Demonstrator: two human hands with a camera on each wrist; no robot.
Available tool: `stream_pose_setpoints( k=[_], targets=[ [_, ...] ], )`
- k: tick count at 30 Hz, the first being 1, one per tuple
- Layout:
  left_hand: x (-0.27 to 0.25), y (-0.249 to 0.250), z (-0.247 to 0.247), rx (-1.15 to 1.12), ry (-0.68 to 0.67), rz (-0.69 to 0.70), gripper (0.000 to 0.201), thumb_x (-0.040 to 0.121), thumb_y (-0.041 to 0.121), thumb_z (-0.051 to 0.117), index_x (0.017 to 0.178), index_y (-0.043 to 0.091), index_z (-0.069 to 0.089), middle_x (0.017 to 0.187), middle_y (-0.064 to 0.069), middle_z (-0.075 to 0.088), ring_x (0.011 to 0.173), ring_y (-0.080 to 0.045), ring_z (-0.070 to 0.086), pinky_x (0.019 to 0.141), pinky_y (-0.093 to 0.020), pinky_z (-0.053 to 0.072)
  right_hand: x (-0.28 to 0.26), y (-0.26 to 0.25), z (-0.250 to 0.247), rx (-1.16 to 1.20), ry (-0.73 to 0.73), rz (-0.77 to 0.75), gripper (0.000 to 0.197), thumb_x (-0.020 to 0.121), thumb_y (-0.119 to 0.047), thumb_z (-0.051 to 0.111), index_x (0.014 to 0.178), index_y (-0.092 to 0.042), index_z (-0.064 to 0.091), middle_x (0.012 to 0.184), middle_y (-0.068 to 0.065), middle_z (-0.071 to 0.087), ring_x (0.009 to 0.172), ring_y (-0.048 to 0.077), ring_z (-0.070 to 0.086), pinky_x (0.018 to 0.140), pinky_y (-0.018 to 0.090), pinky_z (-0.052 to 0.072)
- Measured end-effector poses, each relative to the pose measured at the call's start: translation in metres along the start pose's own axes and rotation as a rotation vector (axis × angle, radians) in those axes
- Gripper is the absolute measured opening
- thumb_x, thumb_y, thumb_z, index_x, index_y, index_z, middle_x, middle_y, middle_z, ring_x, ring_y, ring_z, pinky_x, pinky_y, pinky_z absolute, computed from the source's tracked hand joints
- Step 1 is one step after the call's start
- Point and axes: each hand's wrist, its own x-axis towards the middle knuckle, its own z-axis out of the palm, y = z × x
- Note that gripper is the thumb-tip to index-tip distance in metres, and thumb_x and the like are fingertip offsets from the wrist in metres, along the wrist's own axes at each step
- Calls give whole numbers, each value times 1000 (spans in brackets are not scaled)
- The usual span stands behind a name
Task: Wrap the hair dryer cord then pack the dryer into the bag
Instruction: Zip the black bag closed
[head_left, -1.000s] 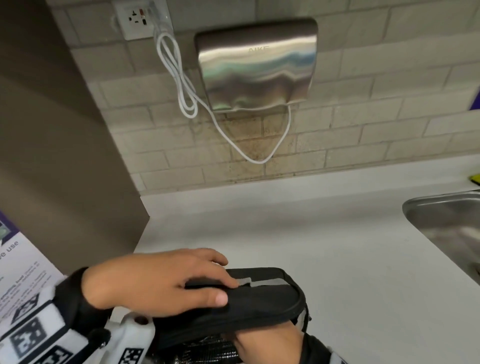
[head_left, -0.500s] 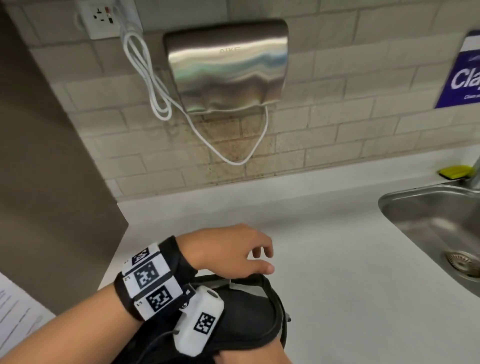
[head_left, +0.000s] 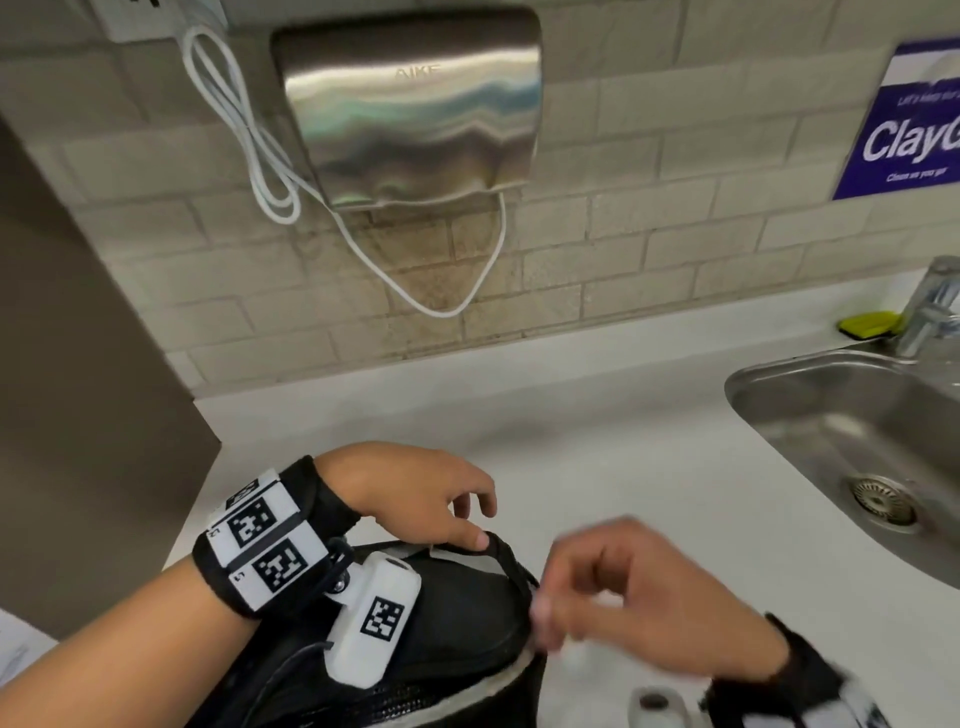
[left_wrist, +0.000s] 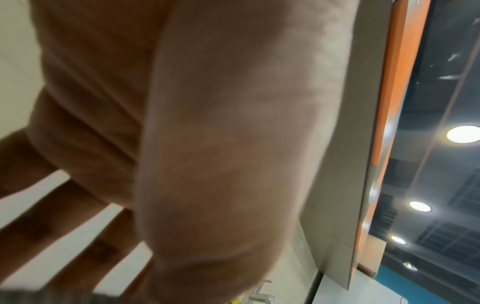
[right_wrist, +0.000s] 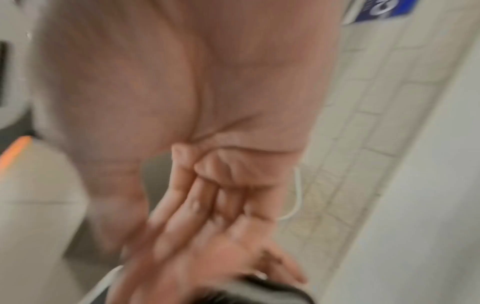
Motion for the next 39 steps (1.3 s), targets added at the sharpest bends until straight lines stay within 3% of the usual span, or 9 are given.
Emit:
stream_pose_setpoints(
  k=[2,4,8,13,17,21,24,28,39],
  targets=[
    [1,1,1,7,-44,-5,38,94,49,55,129,35,52,126,11,60,107,-13,62,96,-36,51,22,8,-9,15,222,16,20,91,-22,66,75,-11,66,71,6,73,60,15,64,58,29,49],
    [2,2,1,3,-65,-5,35,95,45,57,128,34,52,127,9,60,108,-15,62,95,-36,51,39,38,-11,-111,284,60,10,96,-17,59,89,-16,66,86,2,74,72,7,65,66,22,49],
    [6,3,1,-4,-66,2,24,96,36,58,118,25,56,120,8,61,95,-13,59,79,-27,45,68,75,-6,-183,3,138,27,98,-12,51,121,-20,62,120,-6,68,104,0,63,88,18,48],
    [10,5,0,-12,-106,25,15,97,24,56,108,15,62,99,4,63,89,-16,61,73,-23,45,80,85,-3,-45,-238,114,26,98,-3,49,121,-3,62,123,19,68,116,28,64,107,42,47],
    [12,5,-1,11,-115,-16,18,97,21,56,110,14,65,88,8,61,65,-4,51,67,-22,44,80,87,-2,-99,-195,93,23,95,4,49,109,-1,67,102,13,73,92,16,66,92,34,53],
    [12,3,-1,28,-108,-48,21,97,20,56,116,15,65,100,2,65,77,-11,54,71,-23,46,74,79,-4,-297,-64,29,13,95,-12,59,98,-12,72,89,-7,70,78,-1,60,73,17,49],
    [11,2,-2,29,-94,-62,23,98,19,54,119,16,63,102,1,64,81,-11,53,65,-19,41,63,71,-6,-582,25,-65,16,97,-27,55,98,-21,70,90,-11,69,80,1,59,68,14,44],
    [12,0,-2,28,-101,-54,26,99,18,53,123,15,63,117,-4,68,83,-14,53,67,-21,42,40,60,-3,-916,70,-154,23,100,-36,42,101,-28,64,92,-10,67,82,11,61,68,28,49],
    [9,1,-1,23,-84,-21,24,99,21,53,120,20,65,119,-4,65,95,-19,59,90,-37,51,-4,38,24,-1131,163,-55,19,91,-35,45,78,-32,59,65,-13,52,52,7,53,42,18,31]
  ],
)
